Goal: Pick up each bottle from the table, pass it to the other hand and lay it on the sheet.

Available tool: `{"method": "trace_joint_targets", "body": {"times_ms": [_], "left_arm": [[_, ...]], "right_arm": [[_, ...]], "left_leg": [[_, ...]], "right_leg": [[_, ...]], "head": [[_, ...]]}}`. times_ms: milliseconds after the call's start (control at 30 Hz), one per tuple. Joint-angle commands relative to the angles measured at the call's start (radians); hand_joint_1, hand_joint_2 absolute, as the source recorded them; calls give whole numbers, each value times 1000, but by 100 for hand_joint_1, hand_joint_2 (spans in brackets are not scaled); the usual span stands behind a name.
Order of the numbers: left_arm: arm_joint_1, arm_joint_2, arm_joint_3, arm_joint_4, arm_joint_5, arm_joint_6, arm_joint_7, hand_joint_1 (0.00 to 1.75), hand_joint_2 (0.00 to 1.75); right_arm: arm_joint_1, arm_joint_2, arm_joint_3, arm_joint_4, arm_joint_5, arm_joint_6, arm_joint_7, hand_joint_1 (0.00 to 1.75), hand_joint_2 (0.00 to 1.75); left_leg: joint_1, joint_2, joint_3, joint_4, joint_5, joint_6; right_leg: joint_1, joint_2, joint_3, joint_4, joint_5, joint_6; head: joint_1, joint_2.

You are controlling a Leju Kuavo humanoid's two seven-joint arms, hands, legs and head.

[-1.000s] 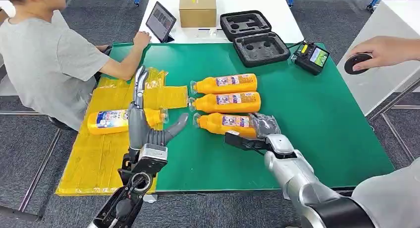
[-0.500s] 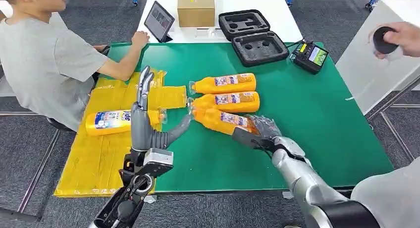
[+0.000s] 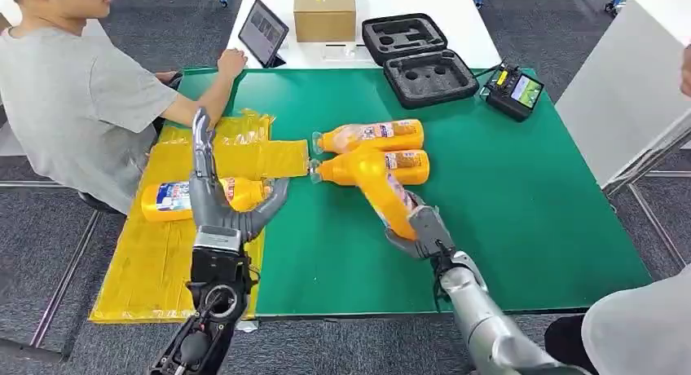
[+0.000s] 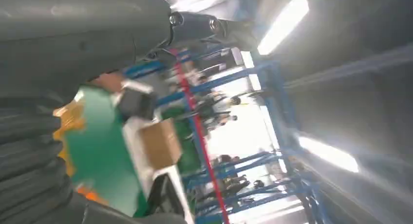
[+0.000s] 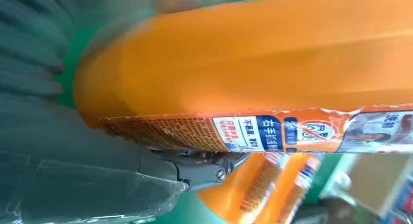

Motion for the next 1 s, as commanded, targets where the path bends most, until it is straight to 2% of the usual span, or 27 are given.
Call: {"method": "trace_joint_targets", "body": {"times_ms": [33, 133, 267, 367, 700, 1000], "left_arm": [[-46, -5, -117, 397, 255, -82, -10, 0, 175], [-54, -25, -147, 474, 312, -111, -10, 0, 175], [-61, -23, -153, 475, 316, -106, -10, 0, 175], [-73, -15, -160, 472, 319, -102, -10, 0, 175], [-129, -33, -186, 508, 322, -108, -10, 0, 175], [-149, -47, -219, 483, 384, -172, -10, 0, 175]], "right_arm": [[127, 28, 185, -280, -161, -25, 0, 175, 175], [194, 39, 250, -377, -195, -63, 0, 175, 175], [200, 46, 274, -382, -196, -86, 0, 175, 175], [190, 35, 297, -377, -215, -86, 0, 175, 175], [162, 49, 389, -284, -198, -156, 0, 175, 175], [75, 90, 478, -96, -161, -208, 0, 175, 175]], "left_leg": [[0, -1, 1, -2, 0, -1], [0, -2, 1, -2, 0, -1], [0, 0, -5, -1, 0, -1], [0, -1, -3, 0, -1, -2], [0, 0, -4, -1, -1, -1], [0, 1, -5, 0, -1, -1]], "right_leg": [[-1, 0, 1, -1, -1, -1], [-1, -1, 1, -1, -1, -1], [0, 1, -5, -1, 0, 0], [0, 1, -4, 0, -1, -1], [0, 2, -4, 0, -1, -1], [0, 3, -6, 0, 0, -1]], "head": [[0, 0], [0, 0], [0, 0], [0, 0], [0, 0], [0, 0]]}}
